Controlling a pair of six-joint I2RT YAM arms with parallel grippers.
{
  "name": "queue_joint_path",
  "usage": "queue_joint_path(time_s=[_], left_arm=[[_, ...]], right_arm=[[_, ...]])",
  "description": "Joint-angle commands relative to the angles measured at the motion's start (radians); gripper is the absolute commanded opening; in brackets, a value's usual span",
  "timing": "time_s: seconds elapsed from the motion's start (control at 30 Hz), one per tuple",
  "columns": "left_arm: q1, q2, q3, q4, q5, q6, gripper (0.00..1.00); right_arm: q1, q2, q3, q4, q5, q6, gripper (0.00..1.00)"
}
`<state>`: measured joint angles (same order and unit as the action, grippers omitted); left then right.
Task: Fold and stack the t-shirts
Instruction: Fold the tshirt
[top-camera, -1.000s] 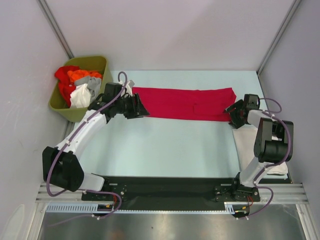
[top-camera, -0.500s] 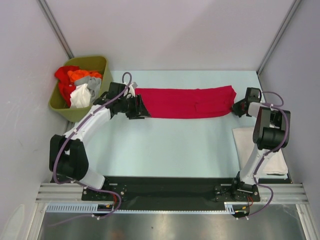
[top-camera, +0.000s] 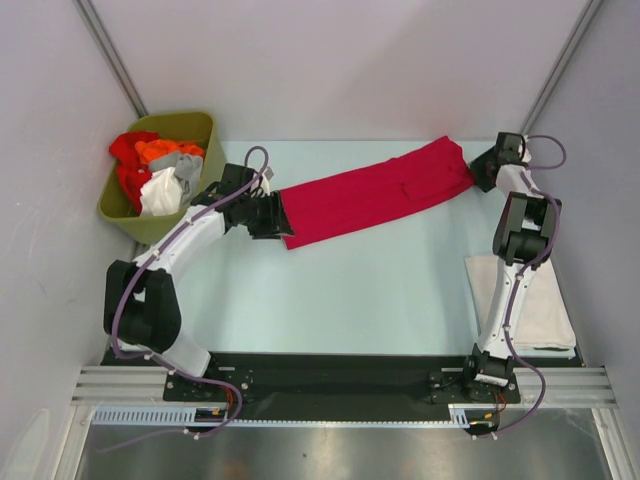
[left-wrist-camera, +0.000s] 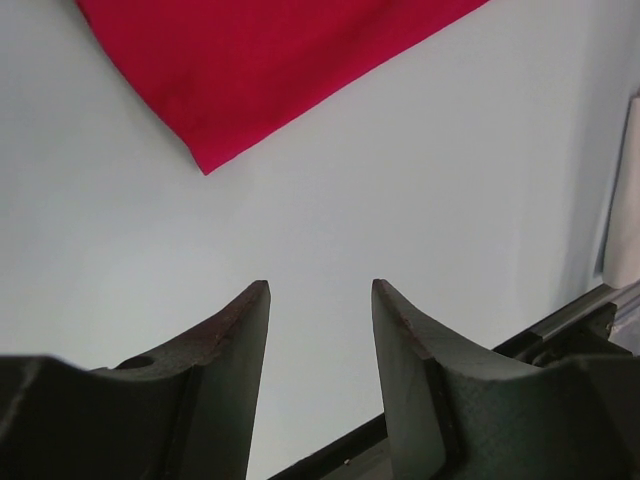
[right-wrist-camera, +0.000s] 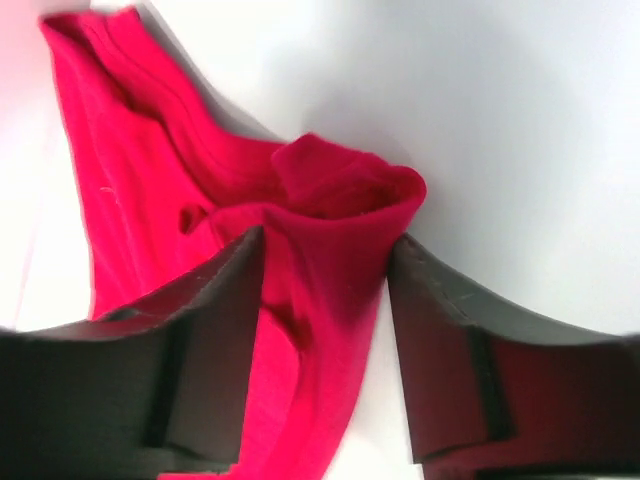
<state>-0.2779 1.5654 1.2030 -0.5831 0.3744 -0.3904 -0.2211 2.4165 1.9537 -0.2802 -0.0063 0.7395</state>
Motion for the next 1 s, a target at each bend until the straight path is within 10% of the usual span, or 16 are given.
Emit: queue_joint_path(time_s=[0.0, 0.2, 0.4, 0.7, 0.97], left_arm=[[0.009, -0.006, 0.026, -0.012, -0.063, 0.036, 0.51], [0.006, 0.084, 0.04, -0.029, -0.072, 0.029, 0.52], [0.008, 0.024, -0.005, 0.049, -0.088, -0.065, 0.51], [0.008, -0.152, -0.078, 0.061, -0.138, -0.111, 0.51], [0.008, -0.329, -0.203, 0.111, -0.14, -0.191, 0.51]], right_arm=[[-0.015, -0.048, 0.067, -0.158, 0.052, -0.095, 0.64], [-0.021, -0.248, 0.002, -0.362, 0.114, -0.158, 0.86], [0.066, -0.555, -0.48, -0.237, -0.015, -0.095, 0.92], [0.425, -0.79, -0.972, 0.22, -0.135, 0.289, 0.76], [0.776, -0.579, -0.905, 0.456, -0.081, 0.603, 0.69]])
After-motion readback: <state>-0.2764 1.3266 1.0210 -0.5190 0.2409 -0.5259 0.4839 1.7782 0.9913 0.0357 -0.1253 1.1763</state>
